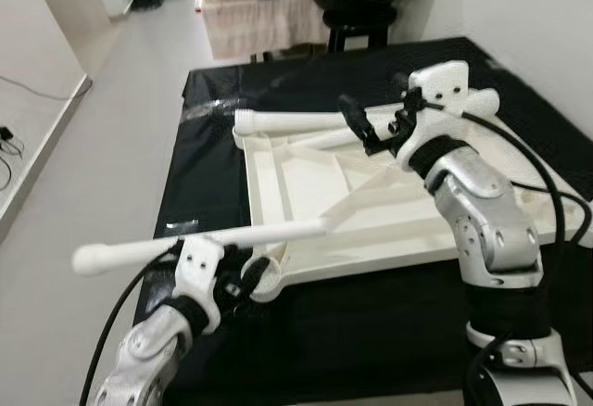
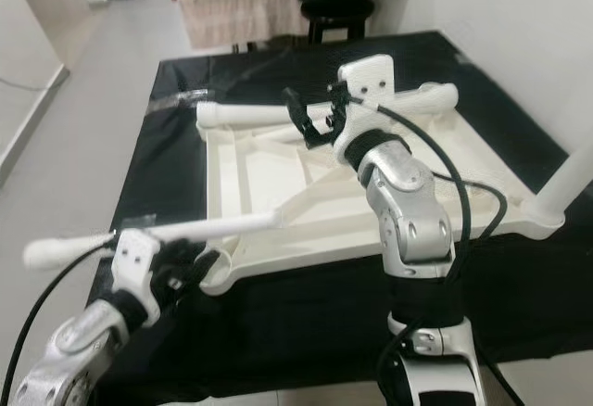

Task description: Building children table

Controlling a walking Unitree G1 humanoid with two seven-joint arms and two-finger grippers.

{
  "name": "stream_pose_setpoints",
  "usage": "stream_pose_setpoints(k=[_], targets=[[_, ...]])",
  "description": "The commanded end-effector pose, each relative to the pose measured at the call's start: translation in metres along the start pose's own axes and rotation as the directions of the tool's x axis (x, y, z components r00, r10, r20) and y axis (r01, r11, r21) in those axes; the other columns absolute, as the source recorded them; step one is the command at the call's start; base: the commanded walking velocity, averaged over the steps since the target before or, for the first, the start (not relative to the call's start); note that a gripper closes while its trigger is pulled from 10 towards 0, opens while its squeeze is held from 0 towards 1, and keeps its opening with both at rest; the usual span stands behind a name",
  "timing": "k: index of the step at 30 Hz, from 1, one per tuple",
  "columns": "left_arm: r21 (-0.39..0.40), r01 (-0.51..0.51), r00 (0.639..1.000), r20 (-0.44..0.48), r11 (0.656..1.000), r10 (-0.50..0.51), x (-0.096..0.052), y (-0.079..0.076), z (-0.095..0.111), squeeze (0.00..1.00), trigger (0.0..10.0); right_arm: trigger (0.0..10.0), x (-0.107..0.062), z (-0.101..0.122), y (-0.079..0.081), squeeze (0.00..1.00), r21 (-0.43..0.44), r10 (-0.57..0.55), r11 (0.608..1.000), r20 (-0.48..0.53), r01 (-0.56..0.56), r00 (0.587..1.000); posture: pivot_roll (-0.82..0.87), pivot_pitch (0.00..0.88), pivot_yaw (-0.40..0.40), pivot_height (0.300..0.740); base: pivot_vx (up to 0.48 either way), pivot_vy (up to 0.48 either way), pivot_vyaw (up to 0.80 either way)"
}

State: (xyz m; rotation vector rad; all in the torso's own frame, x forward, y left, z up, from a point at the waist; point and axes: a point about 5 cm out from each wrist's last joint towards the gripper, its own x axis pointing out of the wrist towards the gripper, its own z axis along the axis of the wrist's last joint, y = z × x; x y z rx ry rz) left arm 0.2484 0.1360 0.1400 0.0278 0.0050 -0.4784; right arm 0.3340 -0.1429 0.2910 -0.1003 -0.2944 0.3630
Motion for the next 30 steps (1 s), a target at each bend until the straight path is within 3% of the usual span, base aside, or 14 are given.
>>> stream_pose_setpoints(k=[1, 10, 13, 14, 15, 17, 18, 21, 22, 23, 24, 28, 30], targets=[[0.012, 0.016, 1.0, -0.005, 1.0, -0.016, -0.001, 0.0, 0.0, 0.0, 10.0, 10.0, 0.003, 0.006, 0.006, 0.0, 0.01, 0.022, 1.0, 0.015, -0.022, 1.0, -0.09, 0.1, 0.045, 0.74, 0.0, 0.0, 0.0], [0.012, -0.029, 0.999, -0.02, 1.0, 0.029, 0.0, 0.007, -0.003, 0.0, 10.0, 10.0, -0.001, -0.011, 0.02, 0.0, -0.017, 0.078, 0.997, -0.049, -0.079, 0.996, -0.09, 0.091, 0.04, 0.74, 0.0, 0.0, 0.0], [-0.013, -0.029, 0.999, -0.02, 0.999, 0.029, 0.0, 0.007, -0.004, 0.0, 10.0, 10.0, 0.001, -0.009, 0.018, 0.0, -0.04, 0.07, 0.997, -0.054, -0.072, 0.996, -0.1, 0.091, 0.042, 0.74, 0.0, 0.0, 0.0], [-0.035, -0.023, 1.0, -0.019, 0.999, 0.023, 0.001, 0.007, -0.005, 0.0, 10.0, 10.0, 0.011, 0.005, 0.011, 0.0, -0.09, 0.065, 0.994, -0.028, -0.068, 0.997, -0.11, 0.091, 0.043, 0.74, 0.0, 0.0, 0.0], [-0.035, -0.023, 1.0, -0.019, 0.999, 0.023, 0.001, 0.007, -0.005, 0.0, 10.0, 10.0, 0.011, 0.005, 0.011, 0.0, -0.09, 0.065, 0.994, -0.028, -0.068, 0.997, -0.11, 0.091, 0.043, 0.74, 0.0, 0.0, 0.0], [-0.05, -0.01, 1.0, -0.014, 0.999, 0.009, 0.004, 0.004, -0.007, 0.0, 10.0, 10.0, 0.033, 0.045, -0.001, 0.0, -0.152, 0.055, 0.987, 0.062, -0.045, 0.997, -0.11, 0.09, 0.043, 0.74, 0.0, 0.0, 0.0], [-0.05, -0.01, 1.0, -0.014, 0.999, 0.009, 0.004, 0.004, -0.007, 0.0, 10.0, 10.0, 0.033, 0.045, -0.001, 0.0, -0.152, 0.055, 0.987, 0.062, -0.045, 0.997, -0.11, 0.09, 0.043, 0.74, 0.0, 0.0, 0.0], [-0.047, 0.003, 1.0, -0.01, 0.999, -0.003, 0.005, 0.001, -0.008, 0.0, 10.0, 10.0, 0.058, 0.141, -0.007, 0.0, -0.228, 0.05, 0.974, 0.286, 0.017, 0.957, -0.11, 0.104, 0.043, 0.74, 0.0, 0.0, 0.0], [-0.047, 0.003, 1.0, -0.01, 0.999, -0.003, 0.005, 0.001, -0.008, 0.0, 10.0, 10.0, 0.058, 0.141, -0.007, 0.0, -0.228, 0.05, 0.974, 0.286, 0.017, 0.957, -0.11, 0.104, 0.043, 0.74, 0.0, 0.0, 0.0], [-0.047, 0.003, 1.0, -0.01, 0.999, -0.003, 0.005, 0.0, -0.009, 0.0, 10.0, 10.0, 0.059, 0.167, -0.004, 0.0, -0.238, 0.057, 0.971, 0.345, 0.029, 0.937, -0.11, 0.111, 0.042, 0.74, 0.0, 0.0, 0.0], [-0.047, 0.003, 1.0, -0.01, 0.999, -0.003, 0.005, 0.0, -0.009, 0.0, 10.0, 10.0, 0.059, 0.167, -0.004, 0.0, -0.238, 0.057, 0.971, 0.345, 0.029, 0.937, -0.11, 0.111, 0.042, 0.74, 0.0, 0.0, 0.0], [-0.051, 0.003, 1.0, -0.013, 0.999, -0.003, 0.003, 0.0, -0.01, 0.0, 10.0, 10.0, 0.057, 0.208, 0.009, 0.0, -0.254, 0.111, 0.967, 0.447, 0.008, 0.888, -0.1, 0.124, 0.049, 0.74, 0.0, 0.0, 0.0], [-0.049, 0.004, 1.0, -0.015, 0.999, -0.005, 0.003, 0.001, -0.01, 0.0, 10.0, 10.0, 0.058, 0.211, 0.014, 0.0, -0.257, 0.13, 0.966, 0.454, -0.011, 0.881, -0.1, 0.129, 0.051, 0.74, 0.0, 0.0, 0.0]])
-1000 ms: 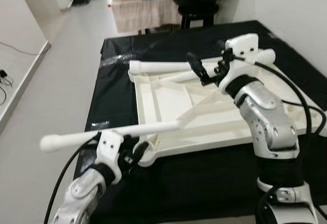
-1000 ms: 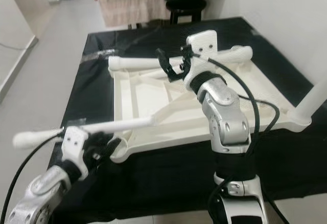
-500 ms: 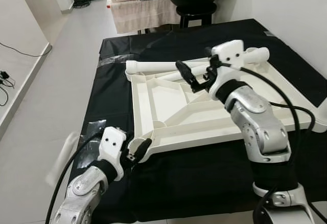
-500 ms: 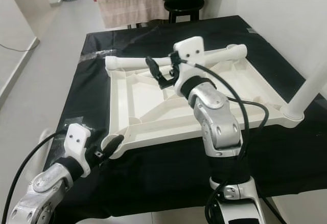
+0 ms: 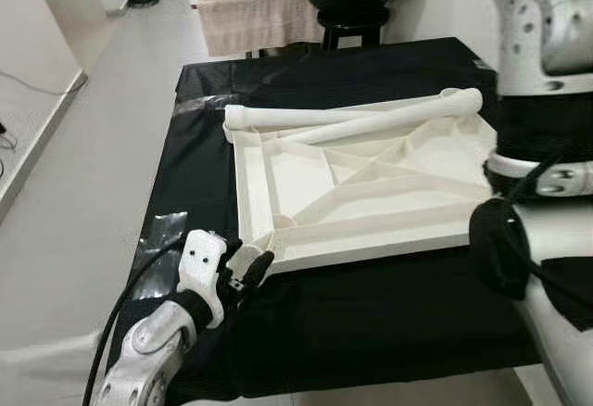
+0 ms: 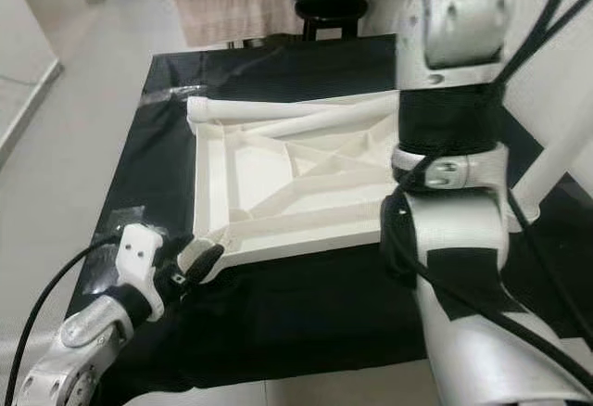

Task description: Building children table

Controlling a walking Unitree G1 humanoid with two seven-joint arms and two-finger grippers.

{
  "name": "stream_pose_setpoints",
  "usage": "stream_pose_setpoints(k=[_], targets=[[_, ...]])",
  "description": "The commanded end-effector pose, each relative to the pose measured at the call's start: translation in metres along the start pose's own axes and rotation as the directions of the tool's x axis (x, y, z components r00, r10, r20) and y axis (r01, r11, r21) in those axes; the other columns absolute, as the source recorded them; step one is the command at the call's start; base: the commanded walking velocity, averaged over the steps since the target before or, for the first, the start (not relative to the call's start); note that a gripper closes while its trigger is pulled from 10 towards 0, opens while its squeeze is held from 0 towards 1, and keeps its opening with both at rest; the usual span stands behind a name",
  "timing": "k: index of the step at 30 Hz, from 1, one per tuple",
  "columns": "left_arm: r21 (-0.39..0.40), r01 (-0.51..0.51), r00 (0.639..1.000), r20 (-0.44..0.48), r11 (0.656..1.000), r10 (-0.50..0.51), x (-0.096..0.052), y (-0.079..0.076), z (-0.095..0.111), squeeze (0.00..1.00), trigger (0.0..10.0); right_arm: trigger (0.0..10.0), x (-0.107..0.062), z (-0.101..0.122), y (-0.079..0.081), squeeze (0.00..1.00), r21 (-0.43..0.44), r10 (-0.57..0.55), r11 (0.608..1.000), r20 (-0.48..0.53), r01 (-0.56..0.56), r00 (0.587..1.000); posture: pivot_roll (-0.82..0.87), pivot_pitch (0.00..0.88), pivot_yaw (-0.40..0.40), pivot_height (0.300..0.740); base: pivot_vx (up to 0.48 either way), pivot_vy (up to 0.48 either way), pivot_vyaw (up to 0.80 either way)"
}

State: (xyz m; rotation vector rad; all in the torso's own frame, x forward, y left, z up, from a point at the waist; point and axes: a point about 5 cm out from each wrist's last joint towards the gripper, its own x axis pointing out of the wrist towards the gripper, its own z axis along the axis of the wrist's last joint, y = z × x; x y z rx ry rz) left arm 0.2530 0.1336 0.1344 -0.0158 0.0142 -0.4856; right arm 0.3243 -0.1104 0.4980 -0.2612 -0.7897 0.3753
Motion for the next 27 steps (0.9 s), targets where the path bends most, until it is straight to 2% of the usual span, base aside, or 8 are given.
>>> stream_pose_setpoints(k=[1, 9, 17, 22, 24, 25, 26, 27], targets=[[-0.005, -0.003, 1.0, -0.016, 1.0, 0.003, -0.003, 0.001, -0.004, 0.0, 10.0, 10.0, 0.005, 0.011, 0.009, 0.0, 0.0, 0.042, 0.999, 0.036, -0.042, 0.998, -0.1, 0.129, 0.051, 0.74, 0.0, 0.0, 0.0], [-0.006, -0.002, 1.0, -0.018, 1.0, 0.002, -0.003, 0.002, -0.005, 0.0, 10.0, 10.0, 0.009, 0.008, 0.014, 0.0, 0.037, 0.073, 0.997, 0.021, -0.074, 0.997, -0.1, 0.136, 0.061, 0.74, 0.0, 0.0, 0.0], [-0.004, -0.005, 1.0, -0.017, 1.0, 0.005, -0.002, 0.003, -0.005, 0.0, 10.0, 10.0, 0.016, 0.009, 0.008, 0.0, 0.05, 0.056, 0.997, 0.036, -0.058, 0.998, -0.1, 0.14, 0.065, 0.74, 0.0, 0.0, 0.0], [0.002, -0.014, 1.0, -0.014, 1.0, 0.014, -0.002, 0.003, -0.005, 0.0, 10.0, 10.0, 0.008, -0.022, 0.018, 0.0, -0.036, 0.066, 0.997, -0.064, -0.069, 0.996, -0.09, 0.132, 0.053, 0.74, 0.0, 0.0, 0.0], [0.001, -0.046, 0.999, -0.007, 0.999, 0.046, -0.003, 0.007, -0.004, 0.0, 10.0, 10.0, -0.016, -0.066, 0.029, 0.0, 0.02, 0.083, 0.997, -0.161, -0.081, 0.983, -0.08, 0.127, 0.046, 0.74, 0.0, 0.0, 0.0], [0.001, -0.046, 0.999, -0.007, 0.999, 0.046, -0.003, 0.007, -0.004, 0.0, 10.0, 10.0, -0.016, -0.066, 0.029, 0.0, 0.02, 0.083, 0.997, -0.161, -0.081, 0.983, -0.08, 0.127, 0.046, 0.74, 0.0, 0.0, 0.0], [0.0, -0.06, 0.998, -0.002, 0.998, 0.06, -0.004, 0.008, -0.003, 0.0, 10.0, 10.0, -0.029, -0.085, 0.034, 0.0, 0.043, 0.088, 0.996, -0.208, -0.08, 0.974, -0.08, 0.127, 0.045, 0.74, 0.0, 0.0, 0.0], [0.006, -0.096, 0.995, 0.005, 0.995, 0.096, -0.005, 0.011, -0.002, 0.0, 10.0, 10.0, -0.058, -0.122, 0.043, 0.0, 0.086, 0.096, 0.994, -0.303, -0.073, 0.948, -0.07, 0.128, 0.045, 0.74, 0.0, 0.0, 0.0]])
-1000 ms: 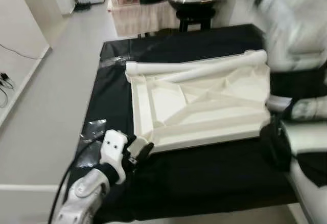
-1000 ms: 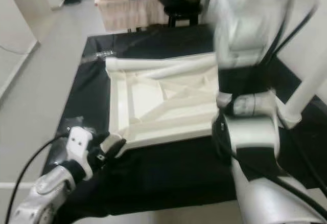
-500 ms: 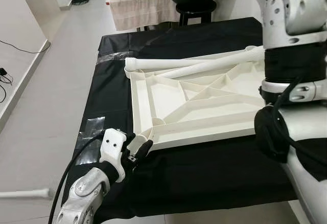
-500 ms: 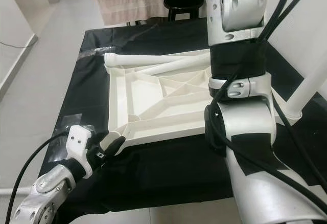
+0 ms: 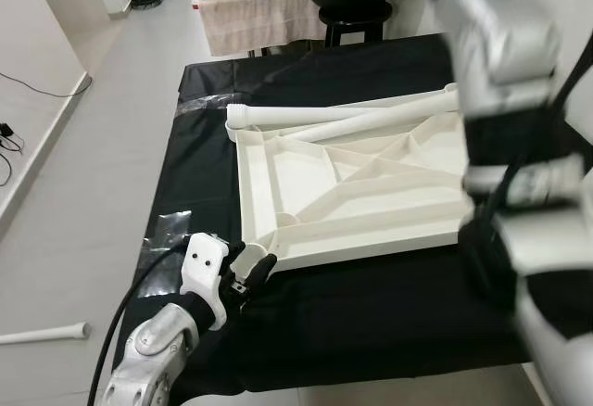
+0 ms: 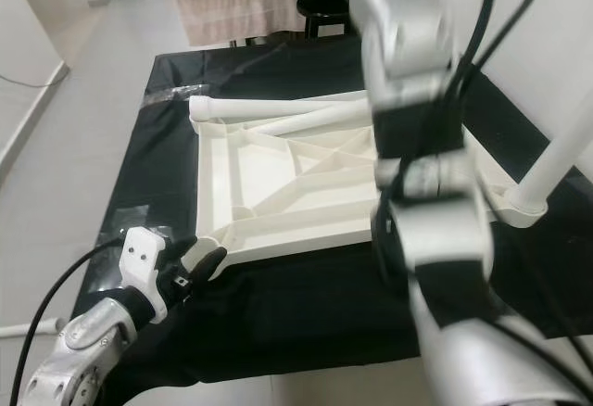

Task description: Building children table

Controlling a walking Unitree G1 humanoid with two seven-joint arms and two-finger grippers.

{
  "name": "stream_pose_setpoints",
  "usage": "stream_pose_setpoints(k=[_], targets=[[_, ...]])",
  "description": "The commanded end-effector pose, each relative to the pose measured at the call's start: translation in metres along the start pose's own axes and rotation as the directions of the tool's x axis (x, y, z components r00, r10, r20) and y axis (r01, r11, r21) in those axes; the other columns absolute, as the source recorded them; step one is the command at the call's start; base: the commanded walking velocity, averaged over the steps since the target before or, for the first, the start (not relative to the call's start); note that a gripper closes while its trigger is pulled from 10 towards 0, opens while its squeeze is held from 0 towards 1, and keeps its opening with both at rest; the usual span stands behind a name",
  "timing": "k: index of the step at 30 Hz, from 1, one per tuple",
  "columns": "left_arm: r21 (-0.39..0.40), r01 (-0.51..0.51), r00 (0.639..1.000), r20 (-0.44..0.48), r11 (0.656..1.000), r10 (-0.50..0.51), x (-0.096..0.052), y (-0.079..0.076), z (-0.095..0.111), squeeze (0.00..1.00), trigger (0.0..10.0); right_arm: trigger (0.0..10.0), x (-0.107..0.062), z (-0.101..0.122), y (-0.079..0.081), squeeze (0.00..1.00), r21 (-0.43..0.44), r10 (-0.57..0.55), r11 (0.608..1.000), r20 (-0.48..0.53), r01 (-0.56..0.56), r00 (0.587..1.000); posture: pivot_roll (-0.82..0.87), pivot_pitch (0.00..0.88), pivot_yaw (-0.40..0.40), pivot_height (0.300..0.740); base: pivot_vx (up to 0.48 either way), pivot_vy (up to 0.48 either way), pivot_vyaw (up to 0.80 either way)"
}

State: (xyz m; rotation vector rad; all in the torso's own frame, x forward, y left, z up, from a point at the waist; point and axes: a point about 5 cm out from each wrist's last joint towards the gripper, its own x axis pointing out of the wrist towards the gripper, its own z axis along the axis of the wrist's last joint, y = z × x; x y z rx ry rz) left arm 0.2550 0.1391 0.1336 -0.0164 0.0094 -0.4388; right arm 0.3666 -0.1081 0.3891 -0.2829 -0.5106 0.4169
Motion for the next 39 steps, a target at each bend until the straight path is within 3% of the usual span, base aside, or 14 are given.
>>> stream_pose_setpoints(k=[1, 2, 4, 5, 7, 9, 11, 13, 14, 15, 17, 19, 24, 39], targets=[[0.006, -0.049, 0.999, -0.001, 0.999, 0.049, -0.004, 0.006, -0.002, 0.0, 10.0, 10.0, -0.011, -0.022, 0.011, 0.0, 0.021, 0.018, 1.0, -0.046, -0.017, 0.999, -0.07, 0.128, 0.045, 0.74, 0.0, 0.0, 0.0], [0.016, -0.089, 0.996, 0.009, 0.996, 0.089, -0.007, 0.01, 0.0, 0.0, 10.0, 10.0, -0.034, -0.061, 0.021, 0.0, 0.058, 0.025, 0.998, -0.132, -0.018, 0.991, -0.07, 0.133, 0.053, 0.74, 0.0, 0.0, 0.0], [0.016, -0.089, 0.996, 0.009, 0.996, 0.089, -0.007, 0.01, 0.0, 0.0, 10.0, 10.0, -0.034, -0.061, 0.021, 0.0, 0.058, 0.025, 0.998, -0.132, -0.018, 0.991, -0.07, 0.133, 0.053, 0.74, 0.0, 0.0, 0.0], [0.029, -0.13, 0.991, 0.017, 0.991, 0.13, -0.01, 0.015, 0.002, 0.0, 10.0, 10.0, -0.056, -0.088, 0.031, 0.0, 0.099, 0.029, 0.995, -0.194, -0.009, 0.981, -0.07, 0.137, 0.06, 0.74, 0.0, 0.0, 0.0], [0.029, -0.13, 0.991, 0.017, 0.991, 0.13, -0.01, 0.015, 0.002, 0.0, 10.0, 10.0, -0.056, -0.088, 0.031, 0.0, 0.099, 0.029, 0.995, -0.194, -0.009, 0.981, -0.07, 0.137, 0.06, 0.74, 0.0, 0.0, 0.0], [0.069, -0.209, 0.978, 0.044, 0.976, 0.206, -0.015, 0.028, 0.008, 0.0, 10.0, 10.0, -0.098, -0.121, 0.055, 0.0, 0.162, 0.072, 0.986, -0.253, -0.031, 0.965, -0.07, 0.139, 0.071, 0.74, 0.0, 0.0, 0.4], [0.069, -0.209, 0.978, 0.044, 0.976, 0.206, -0.015, 0.028, 0.008, 0.0, 10.0, 10.0, -0.098, -0.121, 0.055, 0.0, 0.162, 0.072, 0.986, -0.253, -0.031, 0.965, -0.07, 0.139, 0.071, 0.74, 0.0, 0.0, 0.8], [0.103, -0.28, 0.959, 0.081, 0.955, 0.272, -0.017, 0.035, 0.016, 0.0, 10.0, 10.0, -0.13, -0.137, 0.075, 0.0, 0.255, 0.13, 0.965, -0.268, -0.059, 0.955, -0.07, 0.135, 0.068, 0.74, 0.0, 0.0, 0.8], [0.103, -0.28, 0.959, 0.081, 0.955, 0.272, -0.017, 0.035, 0.016, 0.0, 10.0, 10.0, -0.13, -0.137, 0.075, 0.0, 0.255, 0.13, 0.965, -0.268, -0.059, 0.955, -0.07, 0.135, 0.068, 0.74, 0.0, 0.0, 0.8], [0.111, -0.301, 0.952, 0.094, 0.947, 0.291, -0.017, 0.037, 0.018, 0.0, 10.0, 10.0, -0.14, -0.141, 0.08, 0.0, 0.293, 0.141, 0.954, -0.269, -0.059, 0.953, -0.07, 0.135, 0.068, 0.74, 0.0, 0.0, 0.8], [0.111, -0.301, 0.952, 0.094, 0.947, 0.291, -0.017, 0.037, 0.018, 0.0, 10.0, 10.0, -0.14, -0.141, 0.08, 0.0, 0.293, 0.141, 0.954, -0.269, -0.059, 0.953, -0.07, 0.135, 0.068, 0.74, 0.0, 0.0, 0.8], [0.096, -0.309, 0.949, 0.089, 0.946, 0.301, -0.02, 0.033, 0.015, 0.0, 10.0, 10.0, -0.157, -0.146, 0.092, 0.0, 0.339, 0.157, 0.939, -0.262, -0.062, 0.952, -0.07, 0.132, 0.069, 0.74, 0.0, 0.0, 0.78], [0.041, -0.266, 0.964, 0.043, 0.963, 0.264, -0.024, 0.021, 0.002, 0.0, 10.0, 10.0, -0.177, -0.147, 0.112, 0.0, 0.376, 0.192, 0.923, -0.271, -0.08, 0.943, -0.07, 0.127, 0.073, 0.74, 0.0, 0.0, 0.78], [-0.018, -0.25, 0.968, 0.023, 0.968, 0.25, -0.02, 0.024, -0.003, 0.0, 10.0, 10.0, -0.181, -0.153, 0.113, 0.0, 0.408, 0.177, 0.912, -0.29, -0.046, 0.941, -0.07, 0.113, 0.072, 0.74, 0.0, 0.0, 0.78]])
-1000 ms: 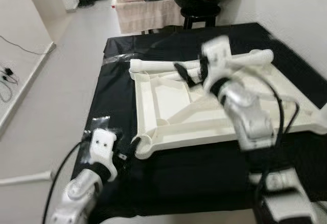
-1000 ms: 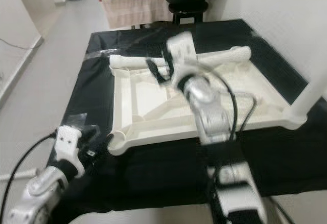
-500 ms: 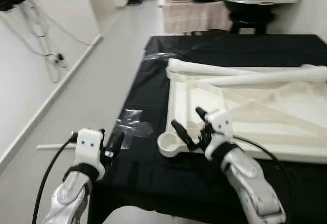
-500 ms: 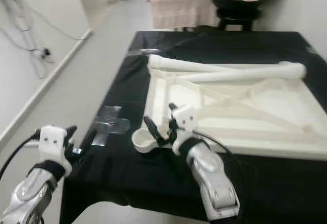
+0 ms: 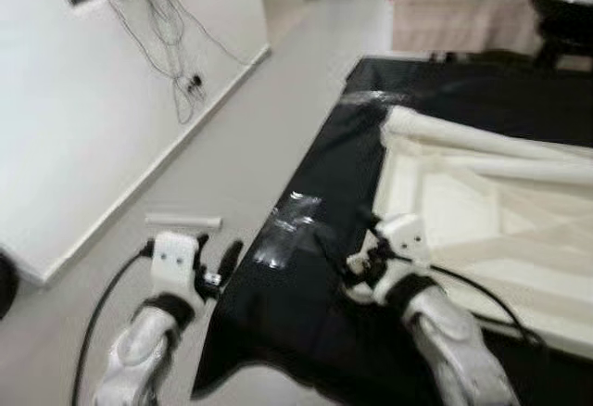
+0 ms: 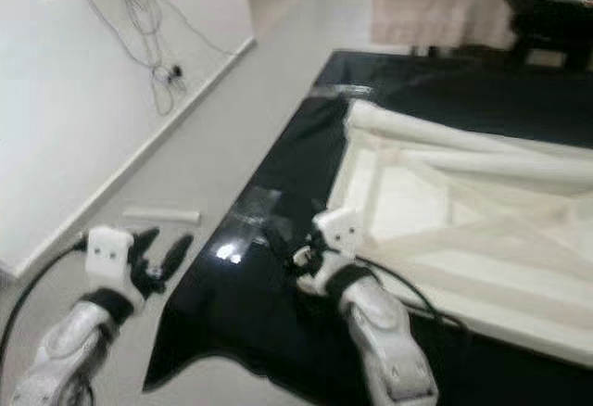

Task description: Building children table

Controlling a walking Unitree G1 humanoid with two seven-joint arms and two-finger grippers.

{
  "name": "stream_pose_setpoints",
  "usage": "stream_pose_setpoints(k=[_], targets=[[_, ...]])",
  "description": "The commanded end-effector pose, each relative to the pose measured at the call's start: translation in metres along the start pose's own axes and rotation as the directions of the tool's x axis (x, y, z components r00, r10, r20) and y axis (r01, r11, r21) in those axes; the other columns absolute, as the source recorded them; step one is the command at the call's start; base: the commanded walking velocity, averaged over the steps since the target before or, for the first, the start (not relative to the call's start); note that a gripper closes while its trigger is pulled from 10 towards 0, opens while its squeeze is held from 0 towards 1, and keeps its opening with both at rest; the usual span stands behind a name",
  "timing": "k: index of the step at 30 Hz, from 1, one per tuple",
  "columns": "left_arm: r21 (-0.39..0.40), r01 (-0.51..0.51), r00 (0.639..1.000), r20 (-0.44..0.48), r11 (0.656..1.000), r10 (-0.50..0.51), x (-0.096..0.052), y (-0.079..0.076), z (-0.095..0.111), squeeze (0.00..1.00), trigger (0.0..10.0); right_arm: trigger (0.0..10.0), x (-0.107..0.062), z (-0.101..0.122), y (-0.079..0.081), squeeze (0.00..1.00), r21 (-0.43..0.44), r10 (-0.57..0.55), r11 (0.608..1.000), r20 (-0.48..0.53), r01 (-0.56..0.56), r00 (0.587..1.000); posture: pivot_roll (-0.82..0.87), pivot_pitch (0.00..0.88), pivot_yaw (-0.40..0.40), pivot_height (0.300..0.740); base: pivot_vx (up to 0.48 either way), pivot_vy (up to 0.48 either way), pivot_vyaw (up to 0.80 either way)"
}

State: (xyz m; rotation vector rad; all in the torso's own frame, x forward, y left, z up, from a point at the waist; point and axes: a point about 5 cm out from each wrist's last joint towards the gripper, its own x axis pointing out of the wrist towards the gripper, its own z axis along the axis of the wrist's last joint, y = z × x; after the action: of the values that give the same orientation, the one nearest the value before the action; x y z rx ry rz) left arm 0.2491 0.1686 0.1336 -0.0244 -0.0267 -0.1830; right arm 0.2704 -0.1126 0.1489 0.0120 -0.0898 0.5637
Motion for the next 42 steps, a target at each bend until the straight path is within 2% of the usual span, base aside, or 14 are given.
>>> stream_pose_setpoints(k=[1, 13, 23, 42], targets=[[-0.016, 0.004, 1.0, -0.018, 1.0, -0.004, -0.003, 0.001, -0.003, 0.0, 10.0, 10.0, -0.003, -0.003, 0.0, 0.0, 0.009, 0.001, 1.0, -0.009, -0.001, 1.0, -0.07, 0.113, 0.073, 0.74, 0.0, 0.0, 0.78], [-0.05, 0.025, 1.0, -0.012, 0.998, -0.026, -0.003, 0.004, -0.004, 0.0, 10.0, 10.0, -0.002, -0.003, 0.003, 0.0, 0.003, 0.02, 1.0, -0.013, -0.019, 1.0, -0.06, 0.114, 0.075, 0.74, 0.0, 0.0, 0.78], [-0.102, 0.048, 0.999, -0.01, 0.994, -0.05, -0.002, 0.004, -0.005, 0.0, 10.0, 10.0, 0.002, -0.011, -0.002, 0.0, 0.007, -0.018, 1.0, -0.076, 0.019, 0.997, -0.06, 0.117, 0.074, 0.74, 0.371, 0.0, 0.0], [-0.124, 0.083, 0.996, -0.009, 0.989, -0.085, -0.001, 0.002, -0.008, 0.0, 10.0, 10.0, 0.002, -0.014, -0.008, 0.0, 0.015, -0.052, 0.998, -0.094, 0.053, 0.994, -0.06, 0.104, 0.065, 0.74, 0.474, 0.0, 0.0]])
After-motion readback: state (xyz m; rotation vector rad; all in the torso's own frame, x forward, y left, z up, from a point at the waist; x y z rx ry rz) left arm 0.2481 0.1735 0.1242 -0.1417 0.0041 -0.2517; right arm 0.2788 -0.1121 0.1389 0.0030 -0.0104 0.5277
